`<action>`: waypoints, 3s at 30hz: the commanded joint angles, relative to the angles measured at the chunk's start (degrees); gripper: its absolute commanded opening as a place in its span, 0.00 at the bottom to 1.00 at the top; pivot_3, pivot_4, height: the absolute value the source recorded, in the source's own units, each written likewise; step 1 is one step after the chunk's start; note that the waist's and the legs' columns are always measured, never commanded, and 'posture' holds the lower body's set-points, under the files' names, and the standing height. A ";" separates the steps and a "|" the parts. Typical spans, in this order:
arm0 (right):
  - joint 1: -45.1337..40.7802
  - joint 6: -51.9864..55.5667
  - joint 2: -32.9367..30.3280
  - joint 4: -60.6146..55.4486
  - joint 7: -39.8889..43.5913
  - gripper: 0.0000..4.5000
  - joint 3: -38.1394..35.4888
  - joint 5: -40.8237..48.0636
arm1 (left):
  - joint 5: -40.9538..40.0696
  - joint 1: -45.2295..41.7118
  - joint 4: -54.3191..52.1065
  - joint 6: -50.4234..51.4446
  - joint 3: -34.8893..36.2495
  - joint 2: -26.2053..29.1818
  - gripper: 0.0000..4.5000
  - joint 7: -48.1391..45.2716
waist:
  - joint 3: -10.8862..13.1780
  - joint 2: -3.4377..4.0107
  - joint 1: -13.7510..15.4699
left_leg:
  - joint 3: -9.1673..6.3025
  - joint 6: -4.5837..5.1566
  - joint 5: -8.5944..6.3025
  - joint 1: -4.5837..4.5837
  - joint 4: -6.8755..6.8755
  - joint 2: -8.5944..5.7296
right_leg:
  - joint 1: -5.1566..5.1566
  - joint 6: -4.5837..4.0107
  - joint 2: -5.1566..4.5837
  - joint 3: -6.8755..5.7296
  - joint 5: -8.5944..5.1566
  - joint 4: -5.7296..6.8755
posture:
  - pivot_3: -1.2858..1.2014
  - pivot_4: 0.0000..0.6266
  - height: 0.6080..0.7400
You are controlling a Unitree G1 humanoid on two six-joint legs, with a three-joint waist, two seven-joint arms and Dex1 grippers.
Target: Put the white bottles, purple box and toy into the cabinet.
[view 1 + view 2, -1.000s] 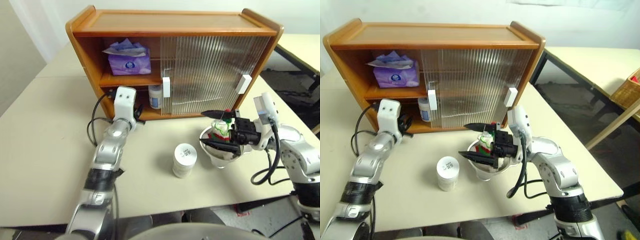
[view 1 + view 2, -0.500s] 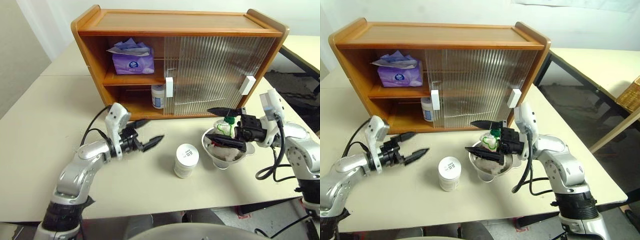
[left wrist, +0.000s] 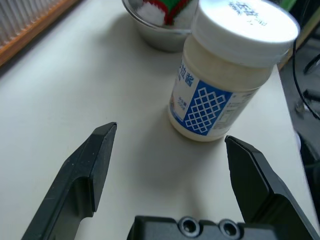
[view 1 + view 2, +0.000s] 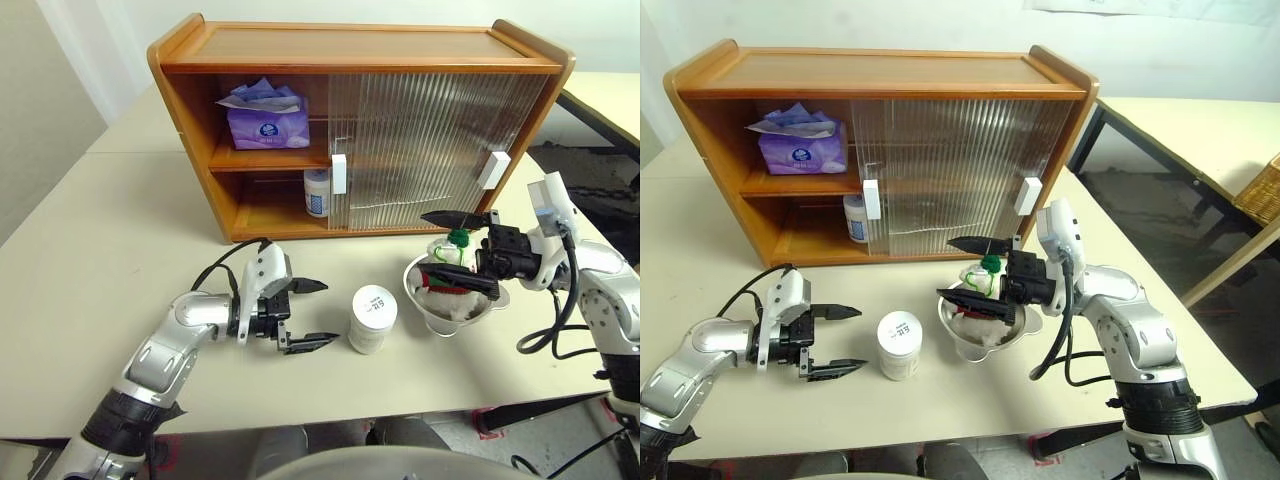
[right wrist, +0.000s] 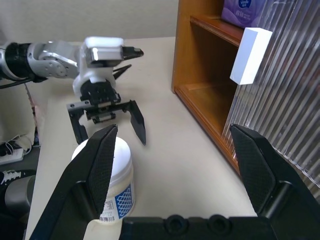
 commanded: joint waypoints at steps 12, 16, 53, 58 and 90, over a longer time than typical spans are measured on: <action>0.71 -1.74 -0.89 0.86 0.86 1.00 -0.78 -0.56 | 1.65 -6.02 7.49 -0.64 -8.04 -6.86 0.99 -3.71 | -0.02 0.14 -0.33 | 0.00 0.02 0.01 0.01 -0.03 0.00 | 0.04 0.51 0.00 0.01 0.15 -0.01 | 0.47 0.00 1.00; 1.25 -1.92 -0.96 0.67 0.76 1.00 -0.85 -0.60 | 2.14 -6.19 7.59 0.12 -9.69 -7.41 0.99 -3.92 | -0.02 0.15 -0.52 | 0.00 0.03 0.01 0.02 -0.02 0.00 | 0.07 0.57 0.00 0.02 0.15 -0.02 | 0.47 0.00 1.00; 9.56 -3.63 11.89 -4.97 -8.19 1.00 -1.79 4.82 | 1.63 -1.29 3.95 -2.78 17.19 -11.57 0.69 29.72 | 0.01 0.22 -0.47 | 0.00 -0.02 0.06 0.11 -0.14 0.00 | 0.05 0.50 0.01 0.01 0.03 -0.04 | 0.48 0.00 1.00; 9.38 -4.51 12.30 -5.46 -9.24 1.00 -1.46 4.24 | 3.95 -2.28 4.91 -1.71 16.55 -12.99 0.69 34.22 | 0.01 0.21 -0.48 | 0.00 -0.02 0.07 0.11 -0.14 -0.01 | 0.07 0.50 0.02 0.01 0.08 -0.04 | 0.48 0.00 1.00; 9.07 -5.90 13.41 -8.86 -12.73 1.00 4.91 1.35 | 12.88 -20.92 28.97 0.34 16.29 -23.68 0.69 54.68 | 0.14 0.01 -0.85 | -0.01 -0.45 0.31 0.08 -0.05 -0.04 | 0.16 1.40 0.01 0.07 -0.13 -0.13 | 0.47 0.00 1.00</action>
